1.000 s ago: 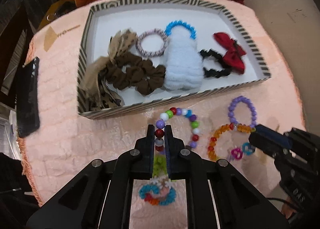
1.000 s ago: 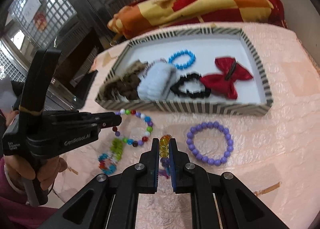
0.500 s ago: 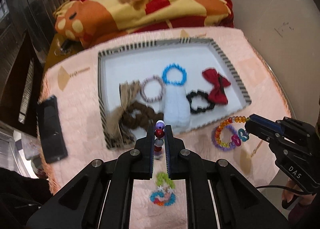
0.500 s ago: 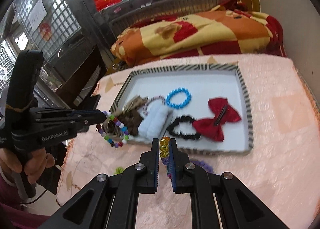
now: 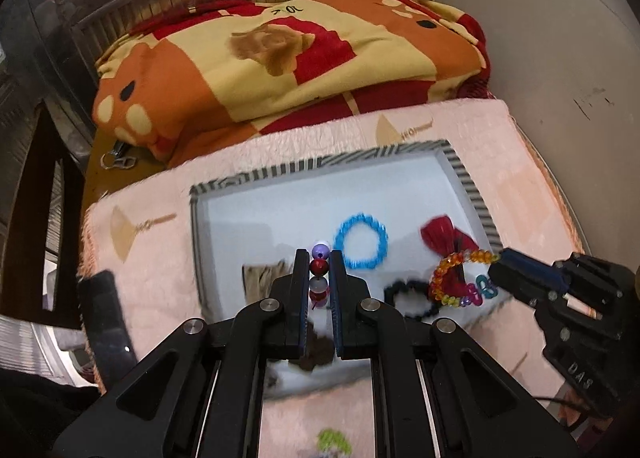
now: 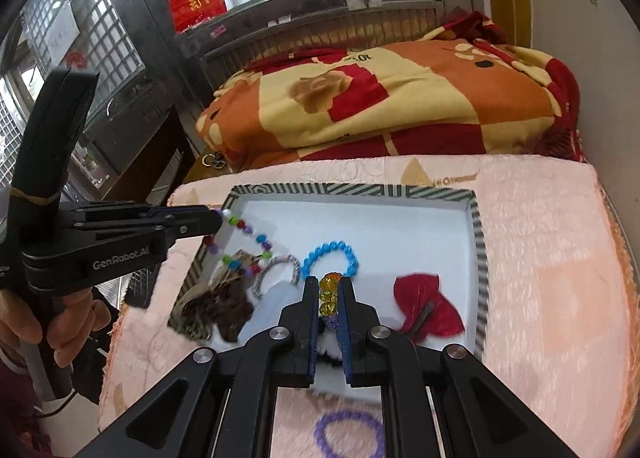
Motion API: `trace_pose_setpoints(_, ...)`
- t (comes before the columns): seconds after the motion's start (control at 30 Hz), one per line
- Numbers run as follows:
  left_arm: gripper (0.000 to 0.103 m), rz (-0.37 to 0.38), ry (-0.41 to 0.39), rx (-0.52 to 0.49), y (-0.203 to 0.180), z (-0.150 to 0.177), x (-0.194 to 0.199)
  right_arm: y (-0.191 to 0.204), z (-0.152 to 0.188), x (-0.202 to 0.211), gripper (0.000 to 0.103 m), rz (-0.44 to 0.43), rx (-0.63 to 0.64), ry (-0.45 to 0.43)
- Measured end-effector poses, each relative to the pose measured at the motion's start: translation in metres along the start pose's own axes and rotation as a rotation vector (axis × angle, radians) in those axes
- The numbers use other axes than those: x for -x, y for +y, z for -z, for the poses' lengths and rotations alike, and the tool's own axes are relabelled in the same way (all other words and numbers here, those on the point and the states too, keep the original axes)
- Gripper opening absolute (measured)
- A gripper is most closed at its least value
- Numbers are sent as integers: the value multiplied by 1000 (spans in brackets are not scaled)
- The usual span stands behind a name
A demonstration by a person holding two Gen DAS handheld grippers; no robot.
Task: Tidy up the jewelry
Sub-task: 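Carry both bracelets into the tray and open both tools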
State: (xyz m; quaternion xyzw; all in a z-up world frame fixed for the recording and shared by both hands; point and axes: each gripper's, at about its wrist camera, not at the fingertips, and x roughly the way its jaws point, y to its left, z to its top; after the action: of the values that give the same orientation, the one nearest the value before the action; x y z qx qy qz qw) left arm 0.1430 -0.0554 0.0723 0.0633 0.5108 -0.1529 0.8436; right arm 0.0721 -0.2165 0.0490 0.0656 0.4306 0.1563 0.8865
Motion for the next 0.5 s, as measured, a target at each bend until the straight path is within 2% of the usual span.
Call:
trace_pose_setpoints(0.3, 8, -21, 59, 5, -2, -35, -58, -22, -31, -60, 9, -22, 9, 67)
trace_pose_setpoints(0.5, 8, -86, 108, 5, 14, -35, -92, -58, -42, -95, 9, 38, -33, 93)
